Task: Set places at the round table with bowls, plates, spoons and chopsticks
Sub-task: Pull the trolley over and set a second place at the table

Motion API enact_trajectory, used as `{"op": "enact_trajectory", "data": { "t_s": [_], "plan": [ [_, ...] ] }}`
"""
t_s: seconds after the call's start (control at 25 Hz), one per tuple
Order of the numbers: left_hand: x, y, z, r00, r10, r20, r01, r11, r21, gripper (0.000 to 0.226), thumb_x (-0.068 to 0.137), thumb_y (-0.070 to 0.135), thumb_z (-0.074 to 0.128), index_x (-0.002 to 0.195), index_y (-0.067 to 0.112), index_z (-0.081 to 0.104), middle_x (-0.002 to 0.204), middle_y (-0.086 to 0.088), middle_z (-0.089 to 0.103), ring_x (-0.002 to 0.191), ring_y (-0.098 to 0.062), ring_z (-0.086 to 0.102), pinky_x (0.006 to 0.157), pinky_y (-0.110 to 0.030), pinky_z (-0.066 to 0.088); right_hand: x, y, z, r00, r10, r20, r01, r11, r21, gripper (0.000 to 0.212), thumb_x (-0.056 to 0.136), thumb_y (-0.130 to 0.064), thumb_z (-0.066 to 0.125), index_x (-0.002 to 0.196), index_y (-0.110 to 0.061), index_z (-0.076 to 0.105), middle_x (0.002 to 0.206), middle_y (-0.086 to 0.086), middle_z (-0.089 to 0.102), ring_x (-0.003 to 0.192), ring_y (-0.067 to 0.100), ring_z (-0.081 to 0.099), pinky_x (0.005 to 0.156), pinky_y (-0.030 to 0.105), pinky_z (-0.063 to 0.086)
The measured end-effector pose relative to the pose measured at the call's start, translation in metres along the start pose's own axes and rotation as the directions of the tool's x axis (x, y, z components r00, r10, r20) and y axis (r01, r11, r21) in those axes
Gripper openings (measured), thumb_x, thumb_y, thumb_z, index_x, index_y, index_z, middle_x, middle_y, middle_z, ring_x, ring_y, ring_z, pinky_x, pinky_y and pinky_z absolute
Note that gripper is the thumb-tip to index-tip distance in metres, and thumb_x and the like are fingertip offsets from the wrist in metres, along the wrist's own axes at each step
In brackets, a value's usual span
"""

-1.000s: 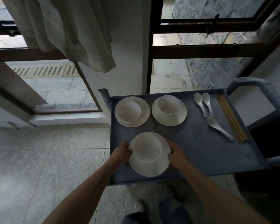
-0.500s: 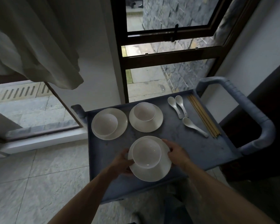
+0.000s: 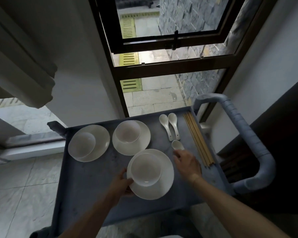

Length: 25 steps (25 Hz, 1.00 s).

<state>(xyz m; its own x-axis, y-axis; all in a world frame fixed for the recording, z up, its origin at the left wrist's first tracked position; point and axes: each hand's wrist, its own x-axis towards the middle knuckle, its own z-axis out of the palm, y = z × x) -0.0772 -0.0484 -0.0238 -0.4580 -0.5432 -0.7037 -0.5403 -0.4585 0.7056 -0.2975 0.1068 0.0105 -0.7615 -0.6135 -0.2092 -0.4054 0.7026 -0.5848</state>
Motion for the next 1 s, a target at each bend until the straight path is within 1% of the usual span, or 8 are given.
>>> {"op": "enact_trajectory", "data": {
  "t_s": [0.08,0.2,0.32,0.44,0.64,0.76,0.88,1.0],
  "plan": [
    [-0.003,-0.002,0.009,0.999,-0.014,-0.028,0.013,0.999,-0.033,0.042,0.089,-0.001,0.061,0.122,0.024,0.054,0.081,-0.016,0.074,0.062,-0.028,0.072,0.053,-0.038,0.058,0.017,0.016,-0.013,0.997,-0.031,-0.078,0.02,0.989,-0.143,0.031,0.09,-0.025,0.06,0.119,-0.014,0.062,0.114,0.012,0.061,0.104,0.03,0.056,0.085,0.038,0.047],
    [-0.006,-0.007,0.017,0.996,-0.034,-0.078,0.029,0.998,-0.06,0.04,0.089,0.0,0.061,0.118,0.026,0.056,0.082,-0.015,0.075,0.066,-0.03,0.073,0.056,-0.039,0.059,0.036,0.032,-0.02,0.997,0.048,0.062,-0.029,0.959,-0.283,0.043,0.086,-0.032,0.063,0.124,-0.014,0.054,0.123,0.01,0.055,0.112,0.03,0.048,0.091,0.038,0.041],
    [-0.009,-0.007,0.022,0.991,-0.053,-0.12,0.044,0.996,-0.072,0.039,0.088,0.002,0.062,0.113,0.031,0.055,0.082,-0.014,0.075,0.066,-0.031,0.073,0.056,-0.04,0.06,0.046,0.034,-0.015,0.992,0.061,0.11,-0.028,0.961,-0.276,0.024,0.085,-0.022,0.058,0.108,-0.013,0.053,0.115,0.011,0.058,0.103,0.029,0.054,0.082,0.036,0.044],
    [-0.008,-0.003,0.024,0.991,-0.057,-0.123,0.048,0.996,-0.076,0.037,0.089,0.002,0.063,0.108,0.033,0.056,0.079,-0.013,0.075,0.065,-0.031,0.073,0.054,-0.039,0.059,0.053,0.03,-0.009,0.986,0.071,0.149,-0.036,0.973,-0.23,0.02,0.084,-0.018,0.058,0.099,-0.014,0.045,0.108,0.01,0.055,0.096,0.029,0.057,0.077,0.038,0.049],
    [-0.006,0.003,0.02,0.995,-0.044,-0.089,0.04,0.998,-0.051,0.033,0.089,0.003,0.064,0.107,0.031,0.057,0.085,-0.016,0.075,0.065,-0.028,0.073,0.052,-0.034,0.058,0.053,0.028,-0.011,0.994,0.103,-0.03,-0.107,0.974,-0.2,0.021,0.089,-0.025,0.059,0.103,-0.014,0.049,0.099,0.008,0.06,0.087,0.027,0.062,0.062,0.032,0.045],
    [-0.003,0.008,0.016,0.997,-0.031,-0.068,0.028,0.999,-0.043,0.034,0.089,0.003,0.064,0.108,0.03,0.057,0.092,-0.018,0.073,0.065,-0.028,0.073,0.052,-0.034,0.058,0.05,0.037,-0.023,0.969,0.175,-0.174,-0.206,0.961,-0.186,0.021,0.091,-0.022,0.06,0.108,-0.011,0.054,0.103,0.011,0.064,0.093,0.032,0.065,0.069,0.037,0.048],
    [0.002,0.012,0.013,0.998,-0.024,-0.064,0.022,0.999,-0.038,0.035,0.088,0.002,0.066,0.106,0.031,0.057,0.09,-0.017,0.072,0.062,-0.026,0.073,0.05,-0.033,0.058,0.046,0.048,-0.03,0.954,0.21,-0.214,-0.258,0.938,-0.231,0.025,0.094,-0.023,0.057,0.115,-0.01,0.055,0.108,0.011,0.063,0.097,0.03,0.064,0.073,0.036,0.049],
    [0.005,0.014,0.01,0.999,-0.019,-0.04,0.018,1.0,-0.015,0.035,0.088,0.003,0.066,0.106,0.033,0.058,0.088,-0.017,0.074,0.066,-0.029,0.073,0.052,-0.034,0.058,0.044,0.051,-0.029,0.957,0.201,-0.21,-0.257,0.922,-0.29,0.024,0.094,-0.025,0.058,0.114,-0.012,0.055,0.106,0.009,0.063,0.092,0.026,0.065,0.071,0.036,0.051]
  ]
}}
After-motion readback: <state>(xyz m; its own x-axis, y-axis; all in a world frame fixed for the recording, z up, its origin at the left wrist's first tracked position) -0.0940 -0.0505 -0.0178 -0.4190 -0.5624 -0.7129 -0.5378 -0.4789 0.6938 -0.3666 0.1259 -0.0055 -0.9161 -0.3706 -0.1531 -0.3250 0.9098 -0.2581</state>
